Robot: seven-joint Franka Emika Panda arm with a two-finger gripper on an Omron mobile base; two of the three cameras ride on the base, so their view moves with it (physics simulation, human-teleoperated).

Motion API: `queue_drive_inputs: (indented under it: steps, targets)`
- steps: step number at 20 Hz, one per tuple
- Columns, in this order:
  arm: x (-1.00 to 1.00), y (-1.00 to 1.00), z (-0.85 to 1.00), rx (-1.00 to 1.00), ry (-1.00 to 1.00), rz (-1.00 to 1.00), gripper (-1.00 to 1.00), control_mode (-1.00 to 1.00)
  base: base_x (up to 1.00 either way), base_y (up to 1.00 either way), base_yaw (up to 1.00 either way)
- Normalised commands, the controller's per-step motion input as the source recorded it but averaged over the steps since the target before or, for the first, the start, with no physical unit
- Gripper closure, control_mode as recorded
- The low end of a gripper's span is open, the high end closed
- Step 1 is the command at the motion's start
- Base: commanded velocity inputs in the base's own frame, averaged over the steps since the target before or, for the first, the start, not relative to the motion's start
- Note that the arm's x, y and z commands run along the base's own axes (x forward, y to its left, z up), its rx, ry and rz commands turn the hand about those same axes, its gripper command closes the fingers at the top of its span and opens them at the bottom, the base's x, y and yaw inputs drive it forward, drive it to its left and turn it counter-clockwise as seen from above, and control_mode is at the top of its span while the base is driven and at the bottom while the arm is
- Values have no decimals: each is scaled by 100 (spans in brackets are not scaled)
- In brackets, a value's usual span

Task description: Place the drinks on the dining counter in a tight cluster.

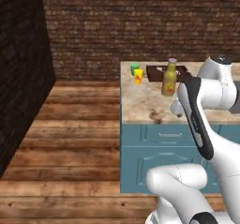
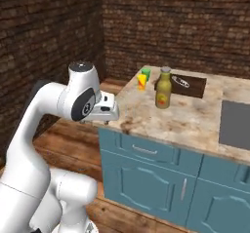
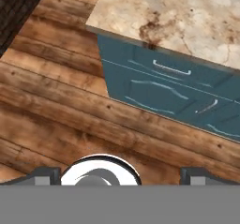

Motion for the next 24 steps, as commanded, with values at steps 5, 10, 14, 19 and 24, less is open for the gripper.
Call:
queue_drive_inputs:
  steps: [5,10,14,19,24]
  targets:
    - [0,0,0,0,0,0,-100,100,-29,27,86]
    - [0,0,0,0,0,0,-100,100,0,20,100]
    - [0,0,0,0,0,0,-100,100,0,0,100]
    - [0,0,0,0,0,0,-100,100,0,0,100]
    - [0,0,0,0,0,0,-100,100,0,-8,100]
